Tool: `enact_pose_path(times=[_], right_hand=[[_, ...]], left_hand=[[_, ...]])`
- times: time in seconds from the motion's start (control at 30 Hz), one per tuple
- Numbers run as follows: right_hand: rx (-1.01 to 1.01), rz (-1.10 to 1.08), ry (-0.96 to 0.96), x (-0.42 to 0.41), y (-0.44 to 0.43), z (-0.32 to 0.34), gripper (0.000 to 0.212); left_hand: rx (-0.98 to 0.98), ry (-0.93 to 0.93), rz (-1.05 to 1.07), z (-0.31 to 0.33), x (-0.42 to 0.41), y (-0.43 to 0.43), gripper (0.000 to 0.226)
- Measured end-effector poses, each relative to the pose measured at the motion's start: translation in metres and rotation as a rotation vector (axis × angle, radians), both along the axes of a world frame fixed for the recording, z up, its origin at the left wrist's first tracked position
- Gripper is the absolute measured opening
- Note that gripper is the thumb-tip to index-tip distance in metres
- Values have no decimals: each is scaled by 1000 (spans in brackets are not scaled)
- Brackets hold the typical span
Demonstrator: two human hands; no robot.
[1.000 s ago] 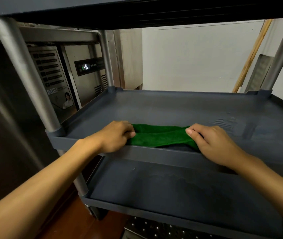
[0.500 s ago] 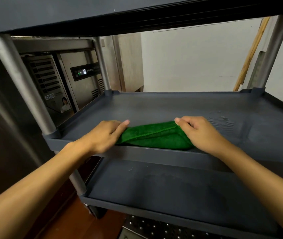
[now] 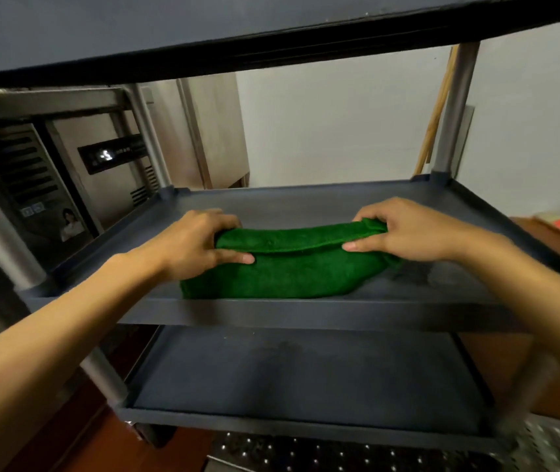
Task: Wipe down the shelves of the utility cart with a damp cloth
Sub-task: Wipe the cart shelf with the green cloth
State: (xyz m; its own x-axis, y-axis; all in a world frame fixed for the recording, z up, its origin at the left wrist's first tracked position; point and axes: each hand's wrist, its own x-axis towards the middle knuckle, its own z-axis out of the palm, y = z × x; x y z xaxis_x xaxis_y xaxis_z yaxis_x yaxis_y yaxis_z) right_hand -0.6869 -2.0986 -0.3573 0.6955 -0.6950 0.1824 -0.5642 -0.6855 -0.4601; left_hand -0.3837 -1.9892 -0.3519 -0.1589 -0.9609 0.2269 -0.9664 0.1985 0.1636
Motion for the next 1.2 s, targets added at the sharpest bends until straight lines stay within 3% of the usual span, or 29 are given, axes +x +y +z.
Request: enact_pose_path(times=[0.23, 0.37, 0.5, 0.67, 0.8, 0.87, 1.0, 1.07, 1.2], right_hand=[[-167, -151, 63, -30, -35, 41, 21], [-156, -214, 60, -49, -62, 66, 28], [-259, -318, 130, -62, -101, 74, 28], [-549, -437, 19, -73, -155, 71, 28], [-715, -524, -183, -74, -186, 47, 29], [-629, -579, -202, -75, -195, 21, 31], [-251, -554, 109, -86, -190, -46, 35], [-192, -500, 201, -91, -181, -70, 39], [-160, -493, 205, -97, -173, -78, 45]], left_hand=[[-171, 103, -80, 26, -19, -52, 41], [-206, 48, -89, 41, -23, -102, 21], [-231, 49, -27, 49, -35, -156, 16], [-456, -139, -8, 54, -57, -220, 28], [-571, -79, 59, 40, -75, -258, 30], [-481, -59, 31, 20, -82, -268, 30], [-187, -201, -54, -37, -97, -266, 30], [-103, -197, -84, -60, -101, -259, 32], [-93, -112, -95, -71, -97, -250, 29]])
